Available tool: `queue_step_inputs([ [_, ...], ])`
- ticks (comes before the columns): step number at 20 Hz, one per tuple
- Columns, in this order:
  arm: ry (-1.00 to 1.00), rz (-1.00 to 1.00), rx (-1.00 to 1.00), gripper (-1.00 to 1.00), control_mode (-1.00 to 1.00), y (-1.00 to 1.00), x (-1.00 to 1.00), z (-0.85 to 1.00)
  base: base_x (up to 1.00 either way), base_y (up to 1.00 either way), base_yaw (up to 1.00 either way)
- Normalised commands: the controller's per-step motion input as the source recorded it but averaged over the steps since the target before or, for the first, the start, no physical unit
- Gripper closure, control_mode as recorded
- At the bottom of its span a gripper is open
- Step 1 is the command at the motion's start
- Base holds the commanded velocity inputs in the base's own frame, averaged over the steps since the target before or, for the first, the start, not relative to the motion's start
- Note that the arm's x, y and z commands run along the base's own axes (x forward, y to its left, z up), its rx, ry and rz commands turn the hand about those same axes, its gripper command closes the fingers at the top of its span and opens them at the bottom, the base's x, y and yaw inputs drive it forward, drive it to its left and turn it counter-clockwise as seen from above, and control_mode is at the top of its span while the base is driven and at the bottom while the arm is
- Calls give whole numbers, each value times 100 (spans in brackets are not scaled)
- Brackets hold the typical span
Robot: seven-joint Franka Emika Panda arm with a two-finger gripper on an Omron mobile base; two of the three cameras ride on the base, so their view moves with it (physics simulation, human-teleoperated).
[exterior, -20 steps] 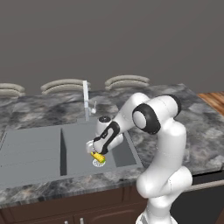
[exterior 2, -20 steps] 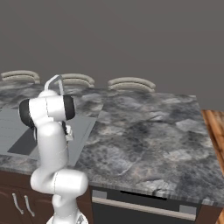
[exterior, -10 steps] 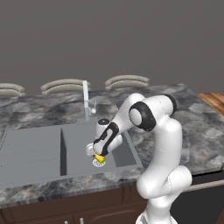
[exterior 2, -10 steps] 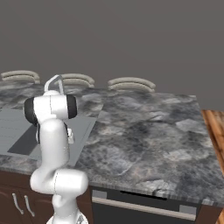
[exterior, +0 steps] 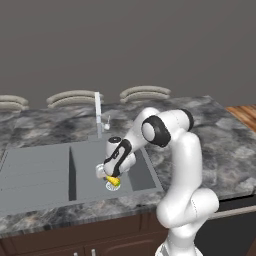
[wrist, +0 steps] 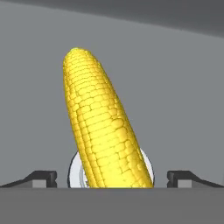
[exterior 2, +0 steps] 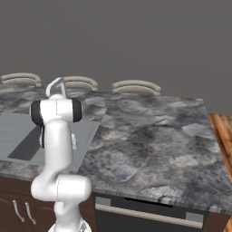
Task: Turn on the sink faucet. Then move the corn from the counter to the sink. Turn off the sink. Move the vegetable from the sink to the pot next to the stove. Finally move the pot to the rear center burner.
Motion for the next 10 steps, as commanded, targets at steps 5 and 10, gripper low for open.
queue_step_inputs([
  [5,1,-2,-2,-100,-100,10,9,-35,0,0,0],
  [10,0,0,0,-100,-100,0,2,-32,0,0,0],
])
